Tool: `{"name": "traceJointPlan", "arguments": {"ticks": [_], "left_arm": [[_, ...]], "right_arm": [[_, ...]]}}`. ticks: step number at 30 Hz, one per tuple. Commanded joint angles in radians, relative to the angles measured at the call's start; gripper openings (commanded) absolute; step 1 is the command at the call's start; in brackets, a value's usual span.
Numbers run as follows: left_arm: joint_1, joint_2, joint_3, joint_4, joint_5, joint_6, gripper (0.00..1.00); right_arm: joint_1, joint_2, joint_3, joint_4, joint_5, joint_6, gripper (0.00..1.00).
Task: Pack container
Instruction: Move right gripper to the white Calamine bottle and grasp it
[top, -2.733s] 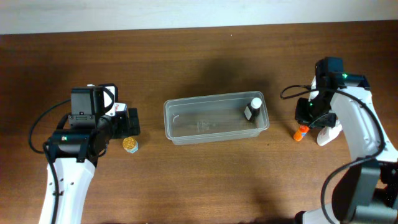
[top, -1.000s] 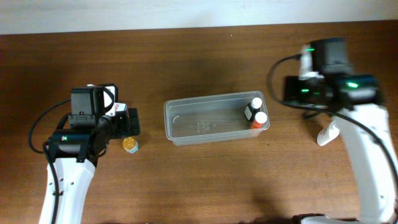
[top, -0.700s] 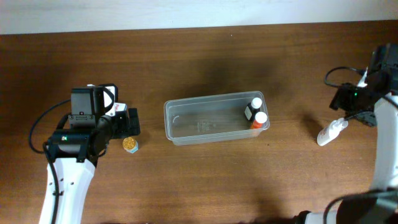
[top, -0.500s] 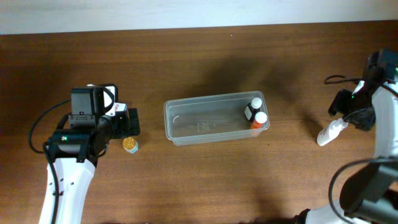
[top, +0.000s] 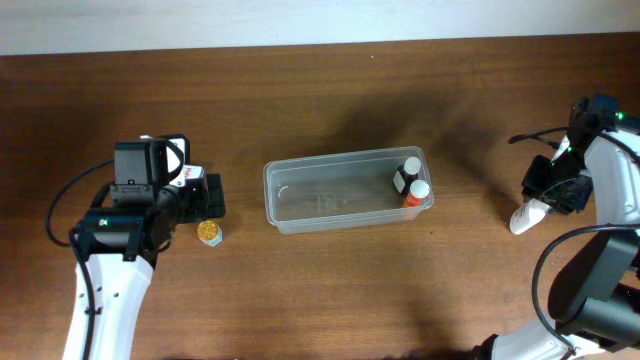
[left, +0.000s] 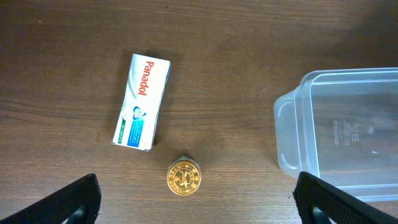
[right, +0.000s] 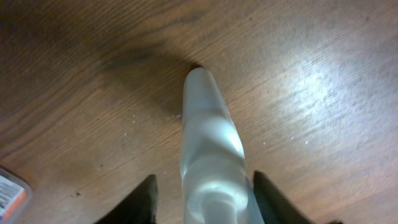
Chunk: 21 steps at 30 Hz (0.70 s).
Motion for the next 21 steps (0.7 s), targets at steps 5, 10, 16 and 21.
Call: {"name": "traceJointPlan", "arguments": {"ticks": [5,10,16,21], "left_arm": [[-0.004,0.001,0.021,0.000,0.011,-0.005,1.00],[-0.004,0.001,0.022,0.000,0.011,-0.005,1.00],[-0.004,0.001,0.022,0.000,0.011,-0.005,1.00],[-0.004,0.001,0.022,0.000,0.011,-0.005,1.00]], "right_arm": [[-0.006,-0.002,-0.005,0.014,-0.002,-0.003,0.33],[-0.005,-0.003,-0.005,0.024,-0.001,-0.004,0.25],[0.032,-0.064,0.032,-0.003,-0.006,-0.013,0.20],[0.147,-0.186,0.131,-0.076,-0.010,-0.065,0.20]]}}
